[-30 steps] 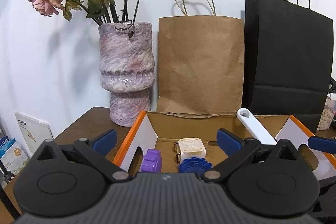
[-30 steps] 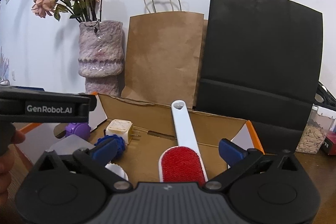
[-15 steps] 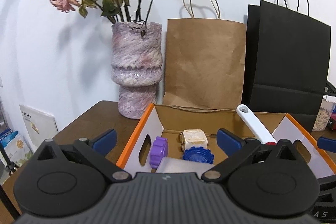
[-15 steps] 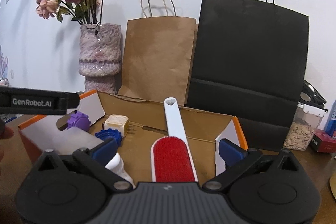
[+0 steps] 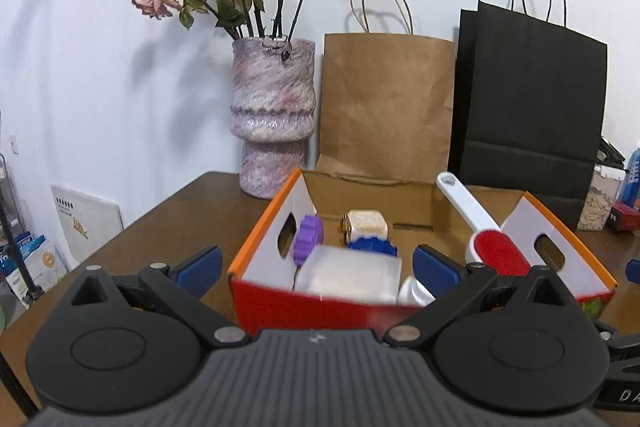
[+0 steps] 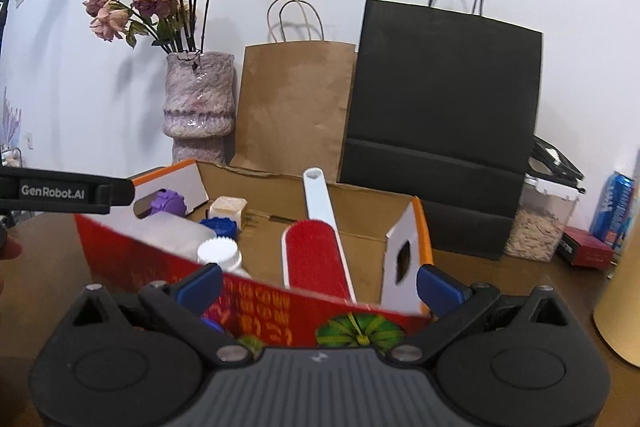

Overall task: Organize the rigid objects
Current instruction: 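Move both tools back toward the blue lid and green spray bottle, then grasp the blue round lid with the left tool while the right tool grasps the green spray bottle, then carry the blue lid and green spray bottle over the cardboard box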

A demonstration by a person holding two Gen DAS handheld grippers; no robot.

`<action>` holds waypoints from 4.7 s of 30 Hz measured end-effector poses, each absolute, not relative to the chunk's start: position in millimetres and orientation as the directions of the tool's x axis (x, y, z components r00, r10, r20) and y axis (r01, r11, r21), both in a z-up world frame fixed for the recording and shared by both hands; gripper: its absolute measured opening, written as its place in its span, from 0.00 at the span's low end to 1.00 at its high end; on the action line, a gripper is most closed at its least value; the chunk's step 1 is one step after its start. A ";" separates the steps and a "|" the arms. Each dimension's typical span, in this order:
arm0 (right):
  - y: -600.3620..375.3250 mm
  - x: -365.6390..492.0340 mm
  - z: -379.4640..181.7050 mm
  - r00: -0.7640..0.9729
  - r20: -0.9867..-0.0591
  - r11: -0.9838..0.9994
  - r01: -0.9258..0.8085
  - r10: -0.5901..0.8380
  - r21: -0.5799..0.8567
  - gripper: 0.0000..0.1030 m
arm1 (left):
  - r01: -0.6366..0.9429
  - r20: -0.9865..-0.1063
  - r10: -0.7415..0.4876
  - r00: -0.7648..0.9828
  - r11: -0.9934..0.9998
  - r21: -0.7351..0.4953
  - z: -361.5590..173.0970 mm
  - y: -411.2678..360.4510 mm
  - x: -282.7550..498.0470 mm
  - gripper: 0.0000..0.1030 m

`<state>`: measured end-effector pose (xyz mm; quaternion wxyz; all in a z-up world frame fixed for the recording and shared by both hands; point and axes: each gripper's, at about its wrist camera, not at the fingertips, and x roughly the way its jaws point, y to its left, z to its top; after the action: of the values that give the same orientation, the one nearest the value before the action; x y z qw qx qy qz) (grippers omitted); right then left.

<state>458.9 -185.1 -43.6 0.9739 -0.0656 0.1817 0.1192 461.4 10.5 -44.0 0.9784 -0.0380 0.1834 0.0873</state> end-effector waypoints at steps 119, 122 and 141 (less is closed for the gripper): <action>-173.3 387.1 -69.8 0.833 -0.450 0.940 -0.337 0.322 0.050 0.29 | -0.103 -0.479 0.088 0.874 0.995 -0.005 -67.5 20.8 411.8 0.66; -172.5 386.5 -68.6 0.842 -0.437 0.943 -0.328 0.315 0.050 0.29 | -0.106 -0.465 0.087 0.881 0.994 -0.015 -61.5 19.9 410.8 0.66; -157.6 418.4 -41.1 0.894 -0.320 0.948 -0.310 0.315 0.068 0.29 | -0.152 -0.392 0.111 0.913 0.986 -0.073 -30.3 21.8 438.3 0.66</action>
<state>418.4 -157.6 -41.1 0.9730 0.0077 0.1658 0.1604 438.3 21.9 -30.3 0.9767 -0.0511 0.1973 0.0673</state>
